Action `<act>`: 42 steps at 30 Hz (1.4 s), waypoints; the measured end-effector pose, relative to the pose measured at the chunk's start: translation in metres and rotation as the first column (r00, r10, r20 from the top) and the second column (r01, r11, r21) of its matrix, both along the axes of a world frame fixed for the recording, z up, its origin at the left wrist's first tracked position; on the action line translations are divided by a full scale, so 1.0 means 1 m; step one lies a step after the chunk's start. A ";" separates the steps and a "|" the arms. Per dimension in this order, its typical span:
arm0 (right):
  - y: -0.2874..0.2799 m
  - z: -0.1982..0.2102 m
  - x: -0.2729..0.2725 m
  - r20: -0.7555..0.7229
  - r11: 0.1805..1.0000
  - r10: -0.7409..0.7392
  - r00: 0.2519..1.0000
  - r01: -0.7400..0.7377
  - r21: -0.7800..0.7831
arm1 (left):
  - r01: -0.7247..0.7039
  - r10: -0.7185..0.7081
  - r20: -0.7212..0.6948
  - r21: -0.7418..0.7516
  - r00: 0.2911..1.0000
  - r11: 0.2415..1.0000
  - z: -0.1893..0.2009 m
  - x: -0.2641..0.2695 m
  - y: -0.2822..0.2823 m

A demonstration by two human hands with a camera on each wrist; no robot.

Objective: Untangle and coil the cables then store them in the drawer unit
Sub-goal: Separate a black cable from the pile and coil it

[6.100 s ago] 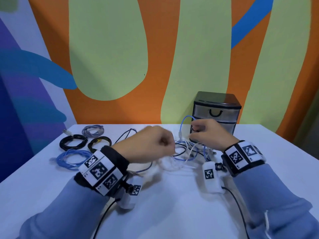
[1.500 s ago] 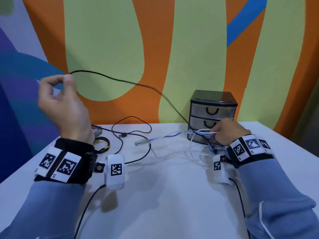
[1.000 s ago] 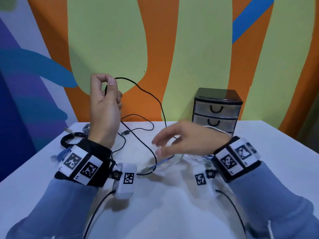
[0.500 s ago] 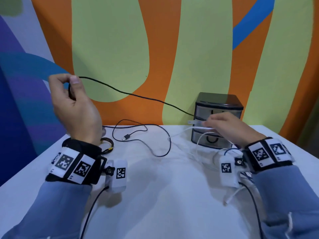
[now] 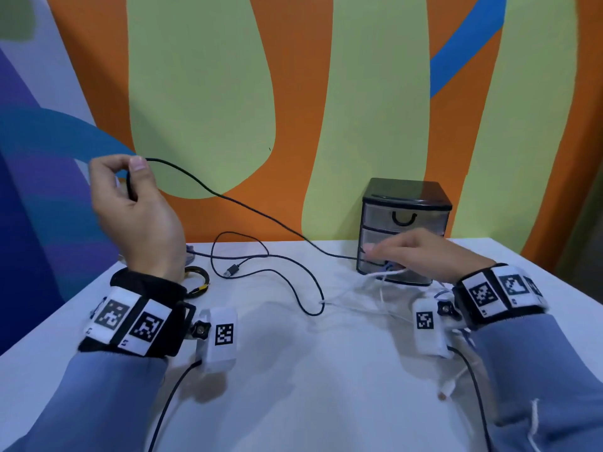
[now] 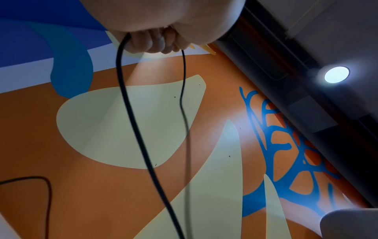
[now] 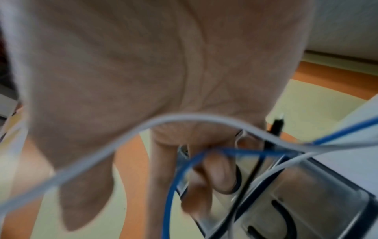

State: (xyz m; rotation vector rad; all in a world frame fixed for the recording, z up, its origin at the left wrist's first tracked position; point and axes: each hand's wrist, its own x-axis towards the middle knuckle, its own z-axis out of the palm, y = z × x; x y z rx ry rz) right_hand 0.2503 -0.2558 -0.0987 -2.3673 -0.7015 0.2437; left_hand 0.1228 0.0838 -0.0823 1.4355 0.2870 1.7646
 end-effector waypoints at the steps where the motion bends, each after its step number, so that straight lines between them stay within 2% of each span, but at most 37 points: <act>1: 0.002 0.000 -0.005 -0.060 0.996 0.060 0.996 -0.063 -0.059 | 0.016 -0.016 0.006 0.009 1.000 1.000 -0.001 0.000 -0.003; 4: 0.007 -0.005 -0.003 -0.068 0.977 0.163 0.984 -0.171 -0.130 | 0.014 -0.016 0.075 0.024 0.997 1.000 0.003 -0.003 -0.003; 8: 0.014 -0.013 0.004 -0.071 0.993 0.067 0.995 -0.073 -0.093 | 0.023 -0.020 0.220 -0.011 0.975 1.000 0.007 -0.004 0.008; 11: 0.017 -0.020 0.005 -0.018 0.969 0.080 0.997 -0.082 -0.232 | 0.029 -0.011 0.306 -0.054 0.952 0.998 0.009 -0.007 0.014; 13: 0.018 -0.020 0.003 0.006 0.958 0.091 0.996 -0.086 -0.273 | 0.014 0.000 0.287 -0.047 0.958 0.999 0.009 -0.008 0.016; 15: 0.014 -0.019 0.008 -0.023 0.986 0.051 0.998 -0.054 -0.160 | 0.012 -0.007 0.230 -0.024 0.973 1.000 0.009 -0.009 0.013; 17: 0.012 -0.015 0.006 -0.060 0.995 0.076 0.995 -0.080 -0.061 | 0.009 -0.011 0.167 0.017 0.986 1.000 0.010 -0.008 0.005; 19: 0.011 -0.012 0.003 -0.088 0.987 0.108 0.990 -0.118 -0.111 | -0.012 0.005 0.154 0.045 0.988 0.999 0.010 -0.009 0.000; 23: 0.012 -0.011 0.000 -0.037 0.964 0.135 0.990 -0.140 -0.224 | -0.010 0.006 0.194 0.020 0.981 1.000 0.009 -0.009 0.005; 25: 0.013 -0.014 0.003 -0.009 0.975 0.130 0.991 -0.129 -0.183 | -0.002 0.003 0.187 -0.004 0.982 1.000 0.009 -0.009 0.004; 28: 0.019 -0.019 0.007 0.012 0.993 0.022 1.000 -0.023 0.119 | 0.066 -0.064 0.088 -0.020 0.994 0.998 0.008 -0.008 -0.005; 31: 0.027 -0.020 0.010 0.136 0.893 -0.074 0.988 0.005 0.451 | 0.169 -0.167 -0.187 -0.010 0.968 0.986 0.002 -0.003 -0.010; 34: 0.028 -0.017 0.013 0.175 0.764 -0.130 0.976 -0.014 0.645 | 0.339 -0.297 -0.497 -0.006 0.815 0.941 -0.006 0.001 -0.017; 36: 0.028 -0.014 0.012 0.159 0.724 -0.141 0.977 -0.008 0.689 | 0.386 -0.263 -0.661 0.043 0.703 0.921 -0.010 0.001 -0.027; 38: 0.030 -0.014 0.009 0.113 0.677 -0.114 0.987 -0.006 0.736 | 0.430 -0.274 -0.700 0.052 0.660 0.901 -0.013 0.001 -0.038; 42: 0.038 -0.009 0.001 -0.085 0.413 0.149 0.985 0.017 0.911 | 0.574 -0.601 -0.523 -0.236 0.605 0.784 -0.009 0.005 -0.048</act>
